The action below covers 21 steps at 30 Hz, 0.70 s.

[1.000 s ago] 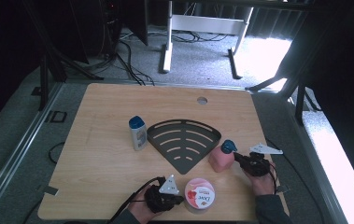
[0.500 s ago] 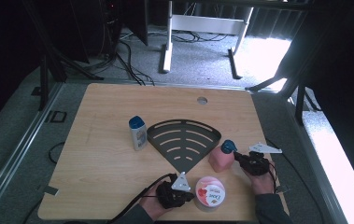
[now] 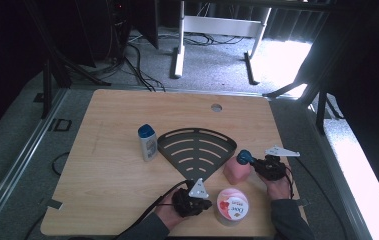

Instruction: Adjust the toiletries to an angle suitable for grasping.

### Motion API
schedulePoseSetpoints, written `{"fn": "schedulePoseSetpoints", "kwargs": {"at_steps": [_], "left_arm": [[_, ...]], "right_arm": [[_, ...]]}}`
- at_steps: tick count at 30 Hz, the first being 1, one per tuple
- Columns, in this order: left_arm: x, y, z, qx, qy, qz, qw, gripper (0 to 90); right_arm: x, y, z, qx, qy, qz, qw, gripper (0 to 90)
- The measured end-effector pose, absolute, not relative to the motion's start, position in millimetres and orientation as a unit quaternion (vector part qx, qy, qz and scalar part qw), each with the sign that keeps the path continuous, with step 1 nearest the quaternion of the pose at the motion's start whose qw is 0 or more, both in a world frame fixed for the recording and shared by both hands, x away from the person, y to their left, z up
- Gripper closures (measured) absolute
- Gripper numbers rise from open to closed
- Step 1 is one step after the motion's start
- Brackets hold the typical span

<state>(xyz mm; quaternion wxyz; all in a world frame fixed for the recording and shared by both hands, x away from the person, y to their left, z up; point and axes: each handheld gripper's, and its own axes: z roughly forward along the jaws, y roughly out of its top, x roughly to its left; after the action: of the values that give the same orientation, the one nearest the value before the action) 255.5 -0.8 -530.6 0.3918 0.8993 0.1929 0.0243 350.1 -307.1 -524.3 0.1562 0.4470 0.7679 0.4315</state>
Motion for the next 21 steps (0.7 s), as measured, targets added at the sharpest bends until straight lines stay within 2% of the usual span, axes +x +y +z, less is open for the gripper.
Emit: {"fn": "schedulePoseSetpoints", "kwargs": {"at_steps": [21], "left_arm": [[267.4, 13.6, -534.0, 0.889, 0.227, 0.040, 0.395, 85.4]], "right_arm": [[338.5, -292.0, -522.0, 0.417, 0.793, 0.419, 0.148, 90.0]]}}
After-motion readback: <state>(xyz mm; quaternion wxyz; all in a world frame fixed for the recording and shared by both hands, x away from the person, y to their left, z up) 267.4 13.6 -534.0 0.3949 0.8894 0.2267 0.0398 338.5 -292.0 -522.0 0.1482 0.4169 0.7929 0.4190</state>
